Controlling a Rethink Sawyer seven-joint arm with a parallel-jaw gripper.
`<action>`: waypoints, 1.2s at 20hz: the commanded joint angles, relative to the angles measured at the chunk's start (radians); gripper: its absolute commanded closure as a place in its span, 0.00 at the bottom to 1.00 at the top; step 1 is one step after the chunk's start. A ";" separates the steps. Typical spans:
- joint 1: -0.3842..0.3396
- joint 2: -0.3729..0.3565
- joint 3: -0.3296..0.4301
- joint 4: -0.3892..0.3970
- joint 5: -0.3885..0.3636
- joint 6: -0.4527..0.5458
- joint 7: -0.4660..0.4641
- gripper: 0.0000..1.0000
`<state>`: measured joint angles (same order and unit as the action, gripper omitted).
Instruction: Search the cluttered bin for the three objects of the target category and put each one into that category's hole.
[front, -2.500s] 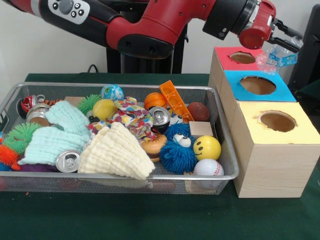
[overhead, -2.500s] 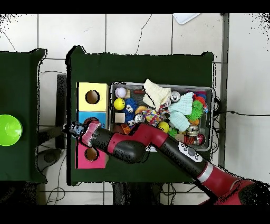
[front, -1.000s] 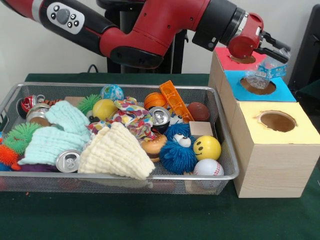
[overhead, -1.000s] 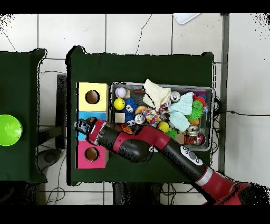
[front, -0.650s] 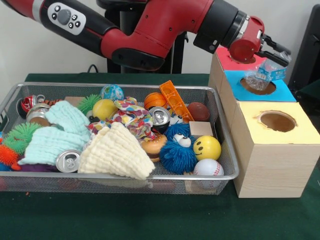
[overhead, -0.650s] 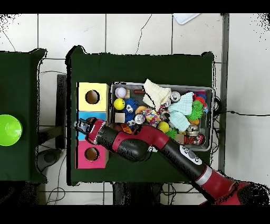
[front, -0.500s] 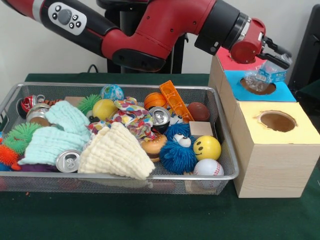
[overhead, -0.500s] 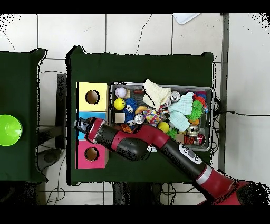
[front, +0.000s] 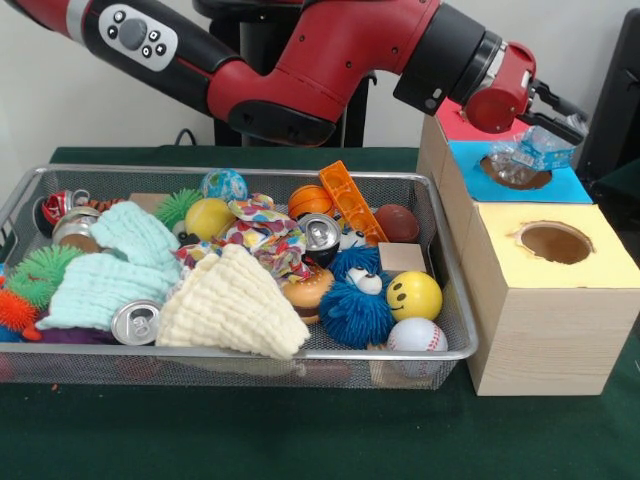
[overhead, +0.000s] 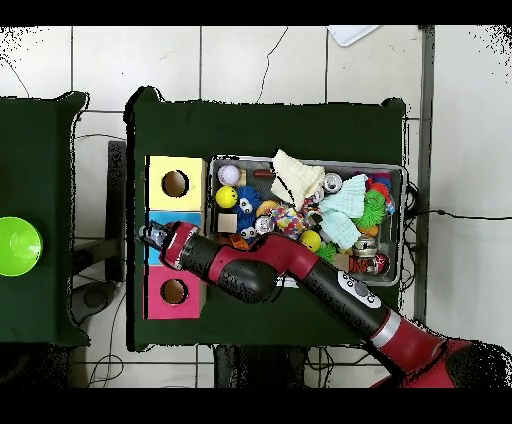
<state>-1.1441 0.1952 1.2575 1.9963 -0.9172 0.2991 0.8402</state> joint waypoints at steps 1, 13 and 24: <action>-0.006 0.045 -0.100 -0.174 -0.089 0.028 -0.196 1.00; -0.043 0.115 -0.072 -0.169 -0.099 0.039 -0.307 1.00; -0.052 0.131 -0.058 -0.163 -0.105 0.038 -0.310 1.00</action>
<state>-1.1938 0.2806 1.2572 1.9950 -0.9321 0.2987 0.8400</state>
